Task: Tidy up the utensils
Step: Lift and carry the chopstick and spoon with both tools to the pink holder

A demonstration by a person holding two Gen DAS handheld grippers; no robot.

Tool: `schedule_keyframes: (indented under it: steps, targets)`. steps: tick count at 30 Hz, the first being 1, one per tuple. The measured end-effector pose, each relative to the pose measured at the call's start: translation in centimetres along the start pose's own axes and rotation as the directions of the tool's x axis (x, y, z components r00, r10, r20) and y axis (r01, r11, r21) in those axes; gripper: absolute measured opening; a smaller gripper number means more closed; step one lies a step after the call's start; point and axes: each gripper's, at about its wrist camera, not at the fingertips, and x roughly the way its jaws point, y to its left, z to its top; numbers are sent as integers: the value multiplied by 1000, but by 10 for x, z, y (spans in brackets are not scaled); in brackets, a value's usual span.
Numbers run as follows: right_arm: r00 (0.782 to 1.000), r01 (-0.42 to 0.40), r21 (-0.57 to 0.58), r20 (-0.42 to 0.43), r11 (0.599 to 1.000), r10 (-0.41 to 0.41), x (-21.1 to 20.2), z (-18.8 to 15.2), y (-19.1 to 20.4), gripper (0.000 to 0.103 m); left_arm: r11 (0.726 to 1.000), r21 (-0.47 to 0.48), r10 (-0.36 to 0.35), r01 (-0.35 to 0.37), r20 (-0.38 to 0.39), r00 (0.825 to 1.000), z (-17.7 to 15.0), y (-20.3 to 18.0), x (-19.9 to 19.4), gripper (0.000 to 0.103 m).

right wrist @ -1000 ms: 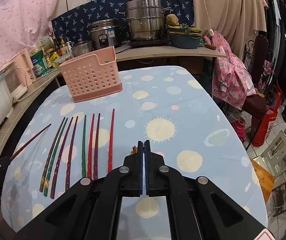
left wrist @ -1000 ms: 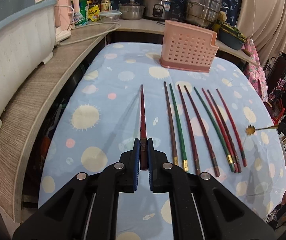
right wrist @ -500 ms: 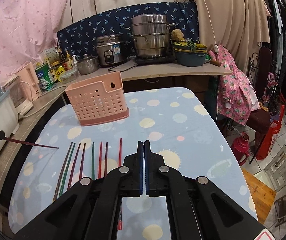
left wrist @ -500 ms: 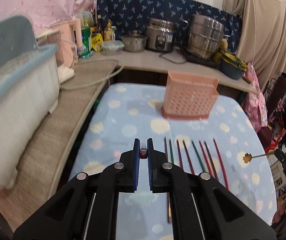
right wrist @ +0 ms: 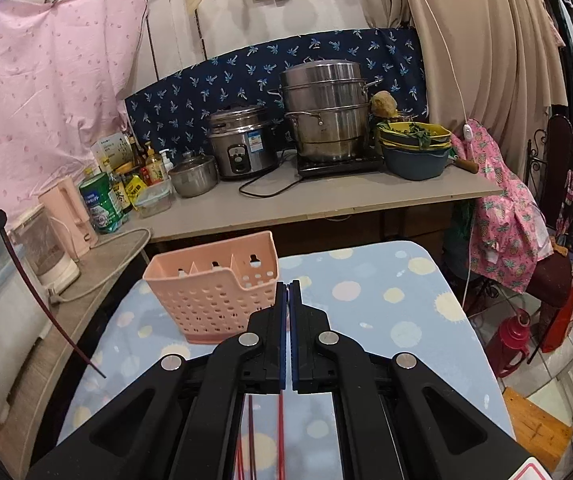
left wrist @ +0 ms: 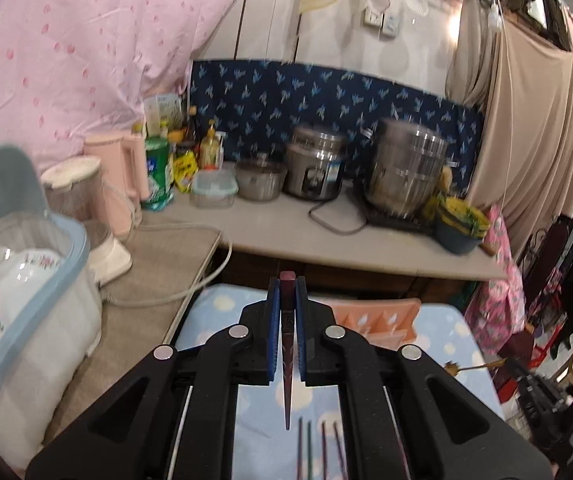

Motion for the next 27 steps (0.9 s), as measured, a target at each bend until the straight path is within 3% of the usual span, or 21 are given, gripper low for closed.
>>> schedule_keyframes:
  steps: [6, 12, 16, 27]
  targets:
    - [1000, -8, -26, 3, 1000, 8, 42, 35, 17, 2, 999, -32, -30, 33, 91, 995, 54, -16, 11, 7]
    - [1000, -7, -44, -17, 999, 6, 73, 49, 23, 2, 998, -32, -45, 50, 136, 990, 77, -34, 37, 7]
    - [999, -17, -34, -52, 999, 16, 95, 46, 19, 2, 998, -23, -53, 56, 126, 991, 72, -42, 65, 7]
    - [989, -26, 8, -149, 1000, 27, 145, 22, 7, 2, 998, -40, -50, 49, -20, 999, 22, -38, 133, 7]
